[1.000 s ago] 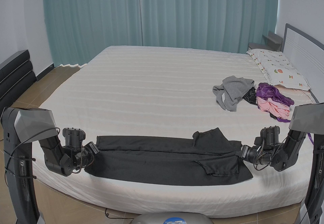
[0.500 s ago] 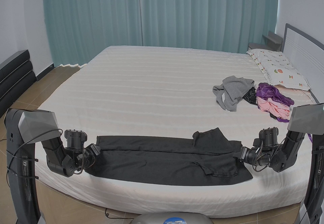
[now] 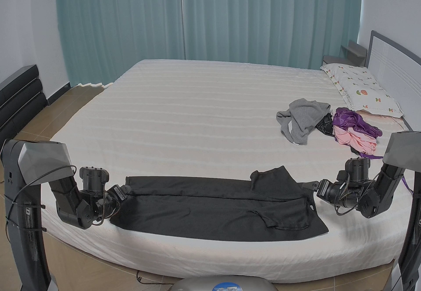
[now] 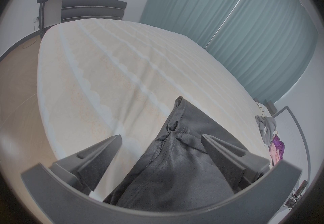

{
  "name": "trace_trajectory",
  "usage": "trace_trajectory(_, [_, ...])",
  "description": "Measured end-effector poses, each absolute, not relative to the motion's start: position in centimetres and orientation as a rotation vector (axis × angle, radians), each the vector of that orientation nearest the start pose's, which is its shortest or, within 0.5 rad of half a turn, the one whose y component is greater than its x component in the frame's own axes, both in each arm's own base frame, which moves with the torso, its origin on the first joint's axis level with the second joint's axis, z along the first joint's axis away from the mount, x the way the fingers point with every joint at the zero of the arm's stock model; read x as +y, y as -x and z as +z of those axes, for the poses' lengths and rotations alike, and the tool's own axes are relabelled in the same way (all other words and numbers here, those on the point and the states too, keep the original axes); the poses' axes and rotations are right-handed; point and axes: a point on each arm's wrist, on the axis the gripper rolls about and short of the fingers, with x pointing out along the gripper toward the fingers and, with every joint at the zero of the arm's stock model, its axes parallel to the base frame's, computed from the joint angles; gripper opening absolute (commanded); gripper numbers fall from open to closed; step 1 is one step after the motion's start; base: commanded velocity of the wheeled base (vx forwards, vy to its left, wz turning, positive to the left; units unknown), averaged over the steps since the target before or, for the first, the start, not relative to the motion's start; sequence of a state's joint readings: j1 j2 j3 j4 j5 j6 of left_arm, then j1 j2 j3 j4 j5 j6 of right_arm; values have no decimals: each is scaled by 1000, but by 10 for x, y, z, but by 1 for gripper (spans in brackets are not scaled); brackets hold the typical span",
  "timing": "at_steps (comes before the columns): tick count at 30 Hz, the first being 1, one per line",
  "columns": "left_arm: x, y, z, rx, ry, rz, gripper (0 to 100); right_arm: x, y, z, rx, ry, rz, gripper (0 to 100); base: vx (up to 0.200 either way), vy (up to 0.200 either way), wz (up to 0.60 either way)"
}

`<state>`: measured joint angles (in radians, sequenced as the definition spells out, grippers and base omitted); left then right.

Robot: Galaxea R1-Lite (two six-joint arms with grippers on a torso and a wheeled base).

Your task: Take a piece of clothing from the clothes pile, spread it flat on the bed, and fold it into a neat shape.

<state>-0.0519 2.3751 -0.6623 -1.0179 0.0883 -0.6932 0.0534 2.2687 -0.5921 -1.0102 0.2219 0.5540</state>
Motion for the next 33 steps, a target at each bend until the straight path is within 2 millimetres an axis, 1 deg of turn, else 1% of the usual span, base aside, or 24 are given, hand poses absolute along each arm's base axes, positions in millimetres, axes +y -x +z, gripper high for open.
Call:
trace_trajectory(8, [-11, -345, -25, 601, 715, 284, 100, 16, -328, 6, 669, -698, 24, 100, 0, 0, 0])
trace_trajectory(11, [-11, -348, -20, 581, 746, 284, 100, 18, -327, 12, 651, -721, -15, 100, 0, 0, 0])
trace_trajectory(14, [-13, -353, -18, 561, 772, 280, 100, 25, -325, 14, 654, -726, -39, 100, 0, 0, 0])
trace_trajectory(18, [-16, -363, -19, 544, 798, 277, 100, 34, -324, 17, 663, -759, -45, 100, 0, 0, 0])
trace_trajectory(22, [-20, -368, -23, 543, 802, 269, 100, 43, -324, 17, 675, -767, -33, 100, 0, 0, 0])
trace_trajectory(32, [-30, -374, -31, 556, 790, 251, 100, 46, -328, 12, 683, -769, -30, 100, 0, 0, 0])
trace_trajectory(33, [-30, -374, -32, 557, 788, 250, 0, 46, -328, 12, 686, -768, -32, 100, 0, 0, 0])
